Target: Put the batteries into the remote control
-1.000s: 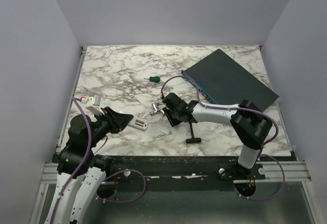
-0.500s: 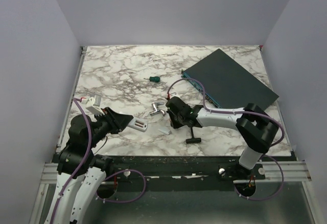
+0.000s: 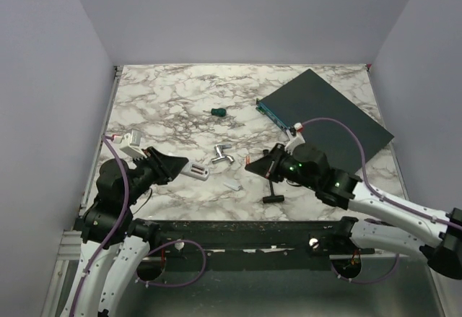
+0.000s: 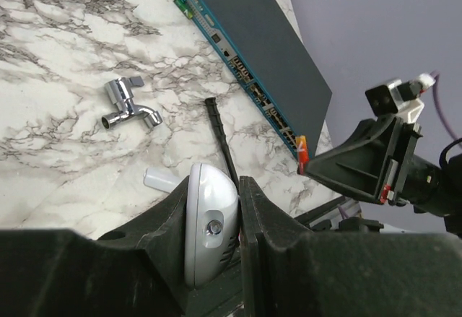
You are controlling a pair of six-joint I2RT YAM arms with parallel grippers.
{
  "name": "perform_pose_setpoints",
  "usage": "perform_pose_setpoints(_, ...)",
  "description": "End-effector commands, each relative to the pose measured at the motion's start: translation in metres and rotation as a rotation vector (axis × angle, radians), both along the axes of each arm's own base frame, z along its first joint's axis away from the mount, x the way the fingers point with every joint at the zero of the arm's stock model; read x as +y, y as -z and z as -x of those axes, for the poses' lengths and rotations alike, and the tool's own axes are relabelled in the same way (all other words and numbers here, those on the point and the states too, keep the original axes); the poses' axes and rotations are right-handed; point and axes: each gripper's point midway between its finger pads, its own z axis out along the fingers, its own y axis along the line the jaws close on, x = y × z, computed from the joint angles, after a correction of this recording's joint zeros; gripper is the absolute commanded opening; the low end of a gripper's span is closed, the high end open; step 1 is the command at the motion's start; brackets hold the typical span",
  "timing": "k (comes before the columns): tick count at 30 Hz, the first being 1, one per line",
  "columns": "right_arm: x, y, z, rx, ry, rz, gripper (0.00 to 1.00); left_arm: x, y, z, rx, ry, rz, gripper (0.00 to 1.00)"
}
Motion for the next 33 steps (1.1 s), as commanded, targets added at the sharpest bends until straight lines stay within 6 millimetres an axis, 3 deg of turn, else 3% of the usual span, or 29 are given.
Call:
perform_pose_setpoints(1,-0.007,-0.03,0.022,0.225,0.101,-0.391,0.01,-0.005,-0.022,-0.004,-0.081,0.016,0.056,0.0)
perform_pose_setpoints(4,-0.03,-0.057,0.022,0.2,0.173,-0.546,0.01,-0.008,-0.034,-0.001,-0.13,0.042,0.073,0.0)
perform_pose_setpoints(8,-0.053,-0.092,0.023,0.084,0.203,-0.619,0.01,-0.023,-0.045,0.008,-0.192,0.147,0.116,0.0)
perform_pose_setpoints(15,-0.059,-0.127,0.039,-0.232,0.056,-0.576,0.01,-0.049,-0.064,0.03,-0.3,0.366,0.248,0.0)
perform_pose_setpoints(18,-0.047,-0.125,0.055,-0.46,-0.128,-0.435,0.01,-0.05,-0.066,0.032,-0.314,0.377,0.239,0.0)
perform_pose_setpoints(21,-0.036,-0.1,0.063,-0.606,-0.28,-0.274,0.05,-0.052,-0.065,0.032,-0.309,0.39,0.228,0.0)
perform_pose_setpoints(24,-0.034,-0.081,0.058,-0.691,-0.311,-0.172,0.06,-0.054,-0.067,0.034,-0.312,0.413,0.22,0.0)
perform_pose_setpoints(33,-0.036,-0.081,0.099,-1.185,-0.593,-0.128,0.01,-0.059,-0.068,0.045,-0.327,0.487,0.189,0.0)
